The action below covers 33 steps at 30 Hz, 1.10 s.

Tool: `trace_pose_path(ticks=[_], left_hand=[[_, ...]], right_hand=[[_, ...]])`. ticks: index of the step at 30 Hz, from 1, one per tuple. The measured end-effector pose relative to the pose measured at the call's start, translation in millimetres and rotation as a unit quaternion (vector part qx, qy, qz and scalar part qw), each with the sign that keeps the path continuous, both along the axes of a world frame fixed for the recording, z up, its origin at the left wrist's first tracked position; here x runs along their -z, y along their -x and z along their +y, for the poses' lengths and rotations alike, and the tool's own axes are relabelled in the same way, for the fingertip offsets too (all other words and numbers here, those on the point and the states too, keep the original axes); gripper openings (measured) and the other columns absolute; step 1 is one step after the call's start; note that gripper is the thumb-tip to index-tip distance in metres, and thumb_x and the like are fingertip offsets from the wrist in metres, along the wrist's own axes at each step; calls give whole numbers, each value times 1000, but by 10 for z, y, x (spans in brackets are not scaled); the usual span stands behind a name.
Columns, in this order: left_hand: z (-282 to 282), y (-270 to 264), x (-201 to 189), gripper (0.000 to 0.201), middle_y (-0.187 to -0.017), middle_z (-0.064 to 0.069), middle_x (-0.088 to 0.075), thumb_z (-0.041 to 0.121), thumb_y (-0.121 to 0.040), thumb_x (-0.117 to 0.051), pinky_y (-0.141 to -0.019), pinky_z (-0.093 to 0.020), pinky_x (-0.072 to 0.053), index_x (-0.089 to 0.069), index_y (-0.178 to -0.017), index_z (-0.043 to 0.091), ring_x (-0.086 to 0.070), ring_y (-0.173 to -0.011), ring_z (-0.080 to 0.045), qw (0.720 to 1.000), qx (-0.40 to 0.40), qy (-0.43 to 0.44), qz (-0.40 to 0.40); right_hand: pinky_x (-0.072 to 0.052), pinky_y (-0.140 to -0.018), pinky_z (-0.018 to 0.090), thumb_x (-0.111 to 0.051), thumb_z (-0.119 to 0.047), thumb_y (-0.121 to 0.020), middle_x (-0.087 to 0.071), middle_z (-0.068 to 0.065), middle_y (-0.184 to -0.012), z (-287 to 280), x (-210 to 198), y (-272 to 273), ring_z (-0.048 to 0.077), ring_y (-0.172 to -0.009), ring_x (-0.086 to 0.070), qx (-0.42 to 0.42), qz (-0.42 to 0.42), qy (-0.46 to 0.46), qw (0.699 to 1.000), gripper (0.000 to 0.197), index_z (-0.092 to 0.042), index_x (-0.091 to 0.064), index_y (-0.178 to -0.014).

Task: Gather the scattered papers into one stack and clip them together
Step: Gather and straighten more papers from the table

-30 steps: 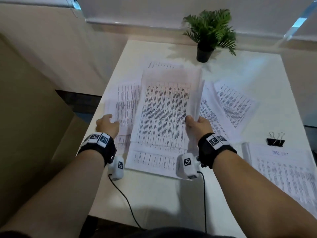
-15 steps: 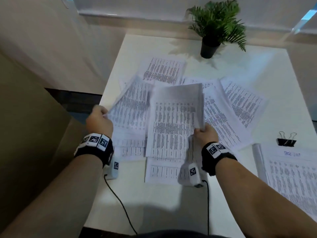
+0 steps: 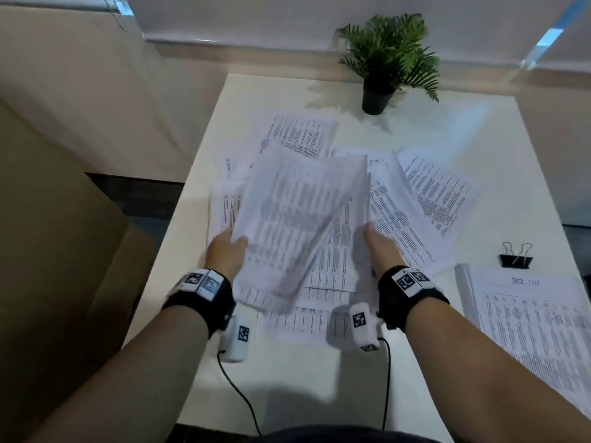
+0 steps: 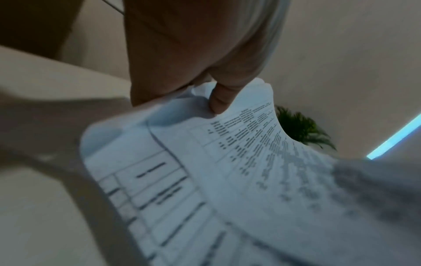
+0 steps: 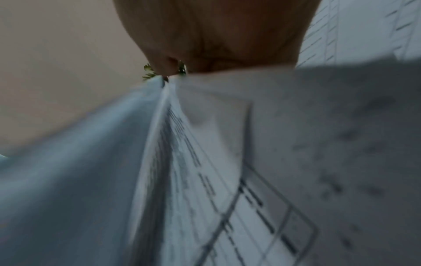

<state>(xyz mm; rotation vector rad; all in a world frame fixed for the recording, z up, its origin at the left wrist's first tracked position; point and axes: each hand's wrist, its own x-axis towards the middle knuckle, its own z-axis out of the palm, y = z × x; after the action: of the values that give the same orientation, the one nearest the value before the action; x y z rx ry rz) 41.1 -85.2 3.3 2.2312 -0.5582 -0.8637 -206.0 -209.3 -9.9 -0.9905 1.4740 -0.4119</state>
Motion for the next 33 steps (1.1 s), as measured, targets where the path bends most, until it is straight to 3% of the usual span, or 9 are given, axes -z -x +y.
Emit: trace_pose_path(ticks=[3,6,8,11,15,22,27,31,33], left_hand=[[-69,319,109,29,-100,-13,-66,20,-93,-50,-74,-33,-49,-64,-113,6,-61,-87,-30,999,21,-24,29],[-209,515,102,28,-91,-8,-64,20,-94,-49,-65,-29,-47,-64,-113,4,-59,-80,-27,997,43,-10,56],[-318,499,80,32,-99,-6,-61,22,-96,-49,-74,-28,-44,-62,-120,6,-56,-85,-23,996,55,14,62],[-441,276,114,45,-147,-8,-36,25,-96,-51,-107,-34,-36,-46,-140,14,-44,-127,-25,998,53,8,-10],[-541,6,235,73,-157,-14,-26,32,-90,-61,-116,-49,-28,-27,-151,15,-31,-142,-35,989,58,-84,-105],[-618,76,278,71,-139,-17,-49,41,-85,-68,-101,-47,-43,-39,-142,9,-49,-125,-39,967,135,-166,-139],[-562,145,269,19,-96,-14,-62,21,-97,-52,-57,-30,-43,-55,-106,5,-55,-73,-28,983,115,-57,-134],[-417,38,152,16,-98,-16,-62,15,-97,-49,-72,-39,-52,-57,-108,7,-59,-83,-33,986,35,-11,-162],[-308,-43,100,23,-105,-22,-64,14,-97,-50,-79,-39,-50,-61,-114,3,-61,-92,-37,987,-8,6,-158]], right_hand=[[-37,-107,46,-38,-87,-69,-45,3,-144,33,-21,4,25,-129,-45,-24,-66,-62,996,97,-25,-38,-143],[-44,-103,47,-60,-40,-88,-55,6,-130,94,-47,2,28,-119,-54,-71,-13,33,997,55,-17,-44,-136],[-55,-86,49,-59,-13,-88,-64,14,-105,26,-43,36,33,-97,-65,-68,78,94,990,26,-11,-55,-113],[-58,-76,44,-57,-13,-89,-64,15,-87,-177,-70,185,30,-81,-65,-66,147,147,976,12,-5,-61,-96],[-52,-61,29,-62,-18,-83,-59,7,-70,-507,-77,413,25,-70,-61,-82,220,213,948,16,-13,-60,-69],[-29,-112,47,-59,-31,-86,-26,11,-151,-784,18,546,36,-135,-30,-152,404,218,876,31,-15,-65,-112],[-48,-90,47,-55,-29,-84,-63,9,-93,-729,-13,473,33,-92,-61,-138,394,213,883,18,-18,-67,-91],[-57,-60,39,-56,-17,-88,-57,6,-65,-627,-143,468,29,-61,-60,-99,295,289,905,15,-10,-59,-75],[-56,-59,36,-56,-12,-90,-55,-6,-75,-561,-269,449,25,-66,-62,-73,234,304,920,18,-23,-55,-105]])
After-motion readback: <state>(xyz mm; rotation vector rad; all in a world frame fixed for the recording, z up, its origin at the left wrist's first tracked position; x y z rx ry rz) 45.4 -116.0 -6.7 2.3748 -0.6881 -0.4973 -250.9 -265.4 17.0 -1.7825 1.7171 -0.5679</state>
